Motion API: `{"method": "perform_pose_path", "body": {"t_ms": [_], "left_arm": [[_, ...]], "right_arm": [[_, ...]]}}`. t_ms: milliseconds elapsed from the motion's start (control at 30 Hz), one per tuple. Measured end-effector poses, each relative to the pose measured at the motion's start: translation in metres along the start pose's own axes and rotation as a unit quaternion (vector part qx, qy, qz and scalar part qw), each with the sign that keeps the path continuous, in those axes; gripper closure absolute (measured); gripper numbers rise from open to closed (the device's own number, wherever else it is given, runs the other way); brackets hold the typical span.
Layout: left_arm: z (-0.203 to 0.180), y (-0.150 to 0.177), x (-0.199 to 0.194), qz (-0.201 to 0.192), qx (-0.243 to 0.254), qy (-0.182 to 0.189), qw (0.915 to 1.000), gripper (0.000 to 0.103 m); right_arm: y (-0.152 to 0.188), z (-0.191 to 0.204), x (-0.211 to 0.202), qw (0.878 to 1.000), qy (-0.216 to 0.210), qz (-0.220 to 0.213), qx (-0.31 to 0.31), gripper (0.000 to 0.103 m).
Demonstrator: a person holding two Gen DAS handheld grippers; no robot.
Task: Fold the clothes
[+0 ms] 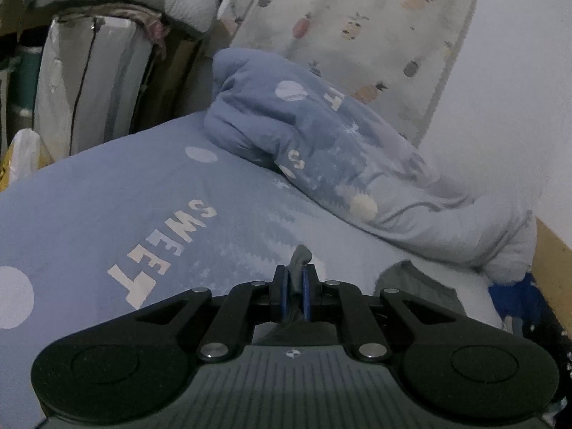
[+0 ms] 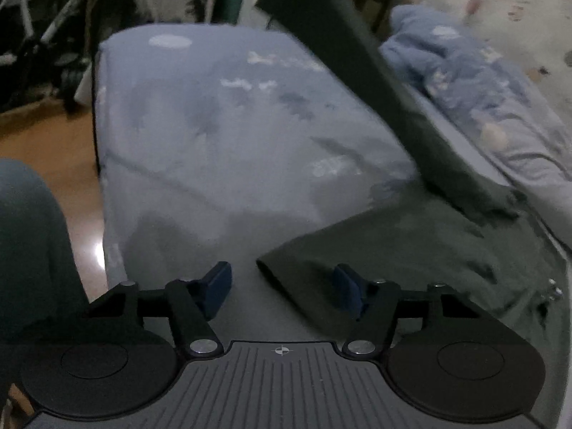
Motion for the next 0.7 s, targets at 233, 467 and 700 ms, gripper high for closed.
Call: {"method": "perform_pose_path", "body": {"t_ms": [233,467,700], "left_arm": [[0.034,-0.03,0.016,-0.009,-0.037,-0.004,0.9993,0.092],[0.057,-0.074,0.033,-0.019,-0.037,-0.025,0.9988,0.093],[0.084,-0.121,0.052,-0.033,-0.052,-0.061,0.9963,0.093]], "right_arm": [[-0.004,-0.024,0.002,0.997,-0.039,0.021,0.066,0.1],[-0.022,-0.013,-0.038,0.996,-0.077,-0.014,0.051,0.1],[-0.059,0.004,-0.058,0.988,-0.143,-0.039,0.028,0.101]]}}
Point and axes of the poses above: each gripper's, at about its wrist camera, not at the fingertips, and x roughly the way its jaws point, z to its left, y to its underside, the point moved 1 cm from there along x, roughly the way its jaws point, and after that the axes turned 1 degree about y, right-handed, at the moved point
